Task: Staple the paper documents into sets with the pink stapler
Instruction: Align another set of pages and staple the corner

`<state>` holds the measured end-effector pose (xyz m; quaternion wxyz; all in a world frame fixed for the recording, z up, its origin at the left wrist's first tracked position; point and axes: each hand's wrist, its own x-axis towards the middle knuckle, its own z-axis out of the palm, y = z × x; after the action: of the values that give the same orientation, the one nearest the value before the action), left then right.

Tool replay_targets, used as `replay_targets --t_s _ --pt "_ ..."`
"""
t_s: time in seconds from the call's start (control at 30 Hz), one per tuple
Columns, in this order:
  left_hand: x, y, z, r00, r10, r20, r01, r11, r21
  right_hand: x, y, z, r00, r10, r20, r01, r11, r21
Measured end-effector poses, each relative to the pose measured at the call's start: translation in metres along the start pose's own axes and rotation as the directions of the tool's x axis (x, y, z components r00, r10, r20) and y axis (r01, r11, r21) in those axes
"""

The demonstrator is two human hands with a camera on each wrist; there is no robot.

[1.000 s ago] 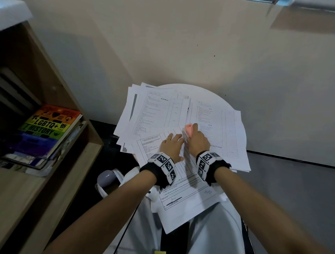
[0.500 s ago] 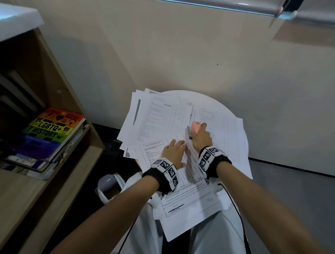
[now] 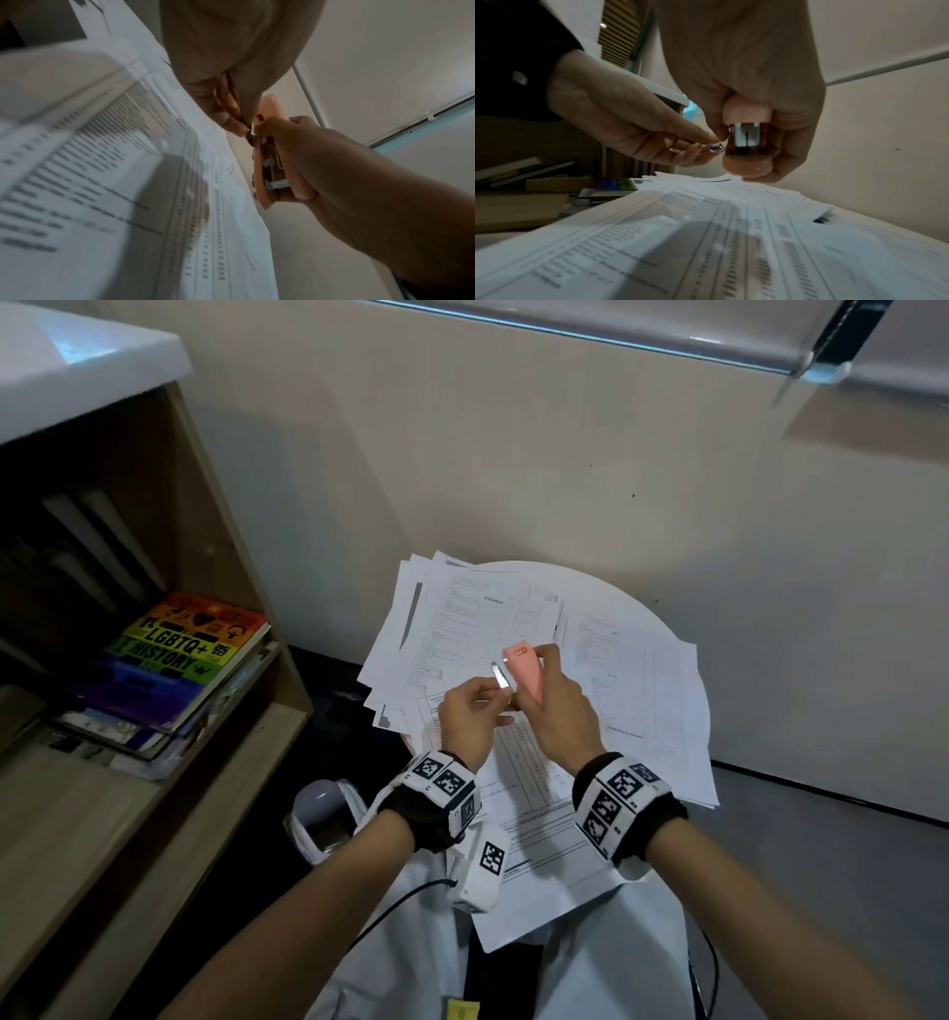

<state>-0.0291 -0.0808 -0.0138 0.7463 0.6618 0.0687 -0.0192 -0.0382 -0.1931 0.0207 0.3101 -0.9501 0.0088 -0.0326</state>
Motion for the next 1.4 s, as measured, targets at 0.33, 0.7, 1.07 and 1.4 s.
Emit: replay_targets --t_s 0.33,0.7,1.07,1.4 --pt "0.022 0.001 -0.135 0.971 0.024 -0.239 0.02 0.983 0.181 -0.021 -0.01 0.03 0.984 -0.006 0.176 0.008 1.0 -0.009" --pt "0.025 -0.125 -0.252 0.921 -0.258 -0.291 0.389 0.636 0.667 0.01 0.052 0.031 0.903 0.362 0.232 -0.421 0.853 0.308" --pt "0.045 -0.182 -0.27 0.912 -0.234 -0.336 0.407 0.617 0.674 0.02 0.062 0.04 0.882 0.389 0.267 -0.463 0.823 0.329" --pt "0.012 -0.088 -0.197 0.939 0.232 -0.256 -0.032 0.796 0.604 0.012 0.055 0.033 0.862 0.43 0.269 -0.5 0.807 0.313"
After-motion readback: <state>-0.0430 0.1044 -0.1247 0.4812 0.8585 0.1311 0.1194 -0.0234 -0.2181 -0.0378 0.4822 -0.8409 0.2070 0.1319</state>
